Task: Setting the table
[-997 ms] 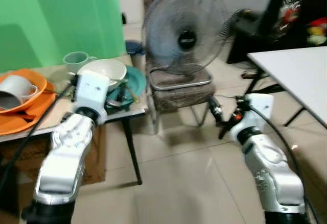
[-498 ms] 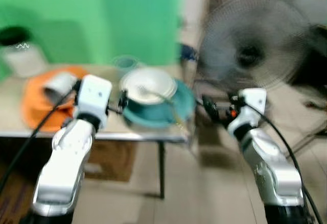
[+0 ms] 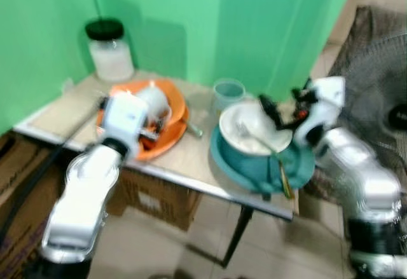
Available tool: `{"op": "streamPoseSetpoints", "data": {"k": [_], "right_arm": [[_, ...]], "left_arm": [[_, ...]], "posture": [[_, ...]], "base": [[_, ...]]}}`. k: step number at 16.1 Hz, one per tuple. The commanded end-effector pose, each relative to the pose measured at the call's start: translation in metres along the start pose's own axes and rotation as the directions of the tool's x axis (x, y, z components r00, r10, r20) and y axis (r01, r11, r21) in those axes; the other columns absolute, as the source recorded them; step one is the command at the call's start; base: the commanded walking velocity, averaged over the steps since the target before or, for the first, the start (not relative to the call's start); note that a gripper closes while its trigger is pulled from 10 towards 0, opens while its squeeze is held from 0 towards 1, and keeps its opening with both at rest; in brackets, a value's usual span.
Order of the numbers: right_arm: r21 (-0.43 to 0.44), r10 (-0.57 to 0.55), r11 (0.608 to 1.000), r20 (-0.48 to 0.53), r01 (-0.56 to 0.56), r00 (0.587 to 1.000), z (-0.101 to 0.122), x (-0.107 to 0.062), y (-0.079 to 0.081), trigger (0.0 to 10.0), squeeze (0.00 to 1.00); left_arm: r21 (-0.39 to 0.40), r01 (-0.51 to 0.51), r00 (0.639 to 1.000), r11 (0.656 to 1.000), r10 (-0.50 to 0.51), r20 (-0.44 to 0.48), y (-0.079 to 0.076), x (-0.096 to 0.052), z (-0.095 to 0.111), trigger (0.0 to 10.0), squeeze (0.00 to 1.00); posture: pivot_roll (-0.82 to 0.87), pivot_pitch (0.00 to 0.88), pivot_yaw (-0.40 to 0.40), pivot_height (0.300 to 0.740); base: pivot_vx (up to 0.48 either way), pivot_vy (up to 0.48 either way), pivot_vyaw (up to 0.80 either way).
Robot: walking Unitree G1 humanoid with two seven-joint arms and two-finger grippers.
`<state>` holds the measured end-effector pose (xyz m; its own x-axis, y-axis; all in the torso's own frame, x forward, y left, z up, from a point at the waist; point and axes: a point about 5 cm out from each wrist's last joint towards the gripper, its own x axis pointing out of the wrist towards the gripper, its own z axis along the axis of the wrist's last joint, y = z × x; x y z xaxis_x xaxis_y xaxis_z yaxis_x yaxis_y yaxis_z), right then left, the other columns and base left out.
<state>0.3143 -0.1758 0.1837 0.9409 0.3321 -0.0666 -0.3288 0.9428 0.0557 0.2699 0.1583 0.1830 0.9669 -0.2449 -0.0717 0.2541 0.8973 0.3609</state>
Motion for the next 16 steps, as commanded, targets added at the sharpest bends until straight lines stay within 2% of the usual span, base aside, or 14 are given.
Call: {"op": "streamPoseSetpoints", "data": {"k": [1,3,4,6,7,9,12,15,16], "right_arm": [[0.011,0.044,0.999,-0.031,-0.043,0.999,0.001,0.002,0.005,10.0,0.0],[-0.006,0.058,0.998,-0.272,-0.062,0.96,0.005,0.004,-0.009,10.0,0.0],[-0.016,0.073,0.996,-0.351,-0.084,0.933,0.008,0.005,-0.015,10.0,0.0],[0.042,0.111,0.994,-0.458,-0.103,0.882,0.011,0.007,-0.016,10.0,0.0],[0.054,0.13,0.991,-0.502,-0.119,0.855,0.011,0.012,-0.014,10.0,0.0],[0.068,0.164,0.986,-0.558,-0.152,0.814,0.01,0.018,-0.009,10.0,0.0],[0.019,0.183,0.975,-0.629,-0.22,0.756,0.012,0.029,0.004,10.0,0.0],[-0.027,0.17,0.967,-0.668,-0.252,0.725,0.017,0.035,0.01,10.0,0.0],[-0.04,0.165,0.964,-0.685,-0.263,0.71,0.016,0.037,0.012,9.2,0.0]], "left_arm": [[0.008,0.02,1.0,1.0,-0.02,0.007,0.0,0.0,0.001,10.0,0.0],[-0.003,0.198,0.98,0.98,-0.198,0.028,-0.014,0.001,0.005,10.0,0.0],[-0.006,0.291,0.956,0.957,-0.291,0.025,-0.02,0.002,0.005,10.0,0.0],[0.034,0.417,0.909,0.908,-0.418,0.009,-0.027,0.002,0.004,10.0,0.0],[0.053,0.486,0.874,0.872,-0.487,-0.009,-0.029,-0.001,0.003,10.0,0.0],[0.037,0.546,0.838,0.837,-0.546,-0.017,-0.029,-0.003,0.003,10.0,0.0],[0.019,0.631,0.776,0.776,-0.631,-0.019,-0.035,-0.008,0.003,10.0,0.0],[0.02,0.653,0.757,0.757,-0.653,-0.024,-0.039,-0.01,0.002,10.0,0.0],[0.017,0.663,0.749,0.749,-0.662,-0.026,-0.04,-0.011,0.001,10.0,0.0]], "posture": [[0.11,0.0,-0.053,0.74],[0.07,0.0,-0.045,0.74],[0.06,0.0,-0.04,0.74],[0.04,0.0,-0.039,0.74],[0.02,0.0,-0.032,0.74],[0.0,0.0,-0.029,0.74],[-0.02,0.0,-0.033,0.74],[-0.03,0.0,-0.041,0.74],[-0.03,0.0,-0.045,0.74]], "base": [[0.0,0.0,0.0],[0.0,0.0,0.0],[0.0,0.0,0.0],[0.0,0.0,0.0],[0.0,0.0,0.0],[0.0,0.0,0.0],[0.0,0.0,0.0],[0.0,0.0,0.0],[0.0,0.0,0.0]]}}
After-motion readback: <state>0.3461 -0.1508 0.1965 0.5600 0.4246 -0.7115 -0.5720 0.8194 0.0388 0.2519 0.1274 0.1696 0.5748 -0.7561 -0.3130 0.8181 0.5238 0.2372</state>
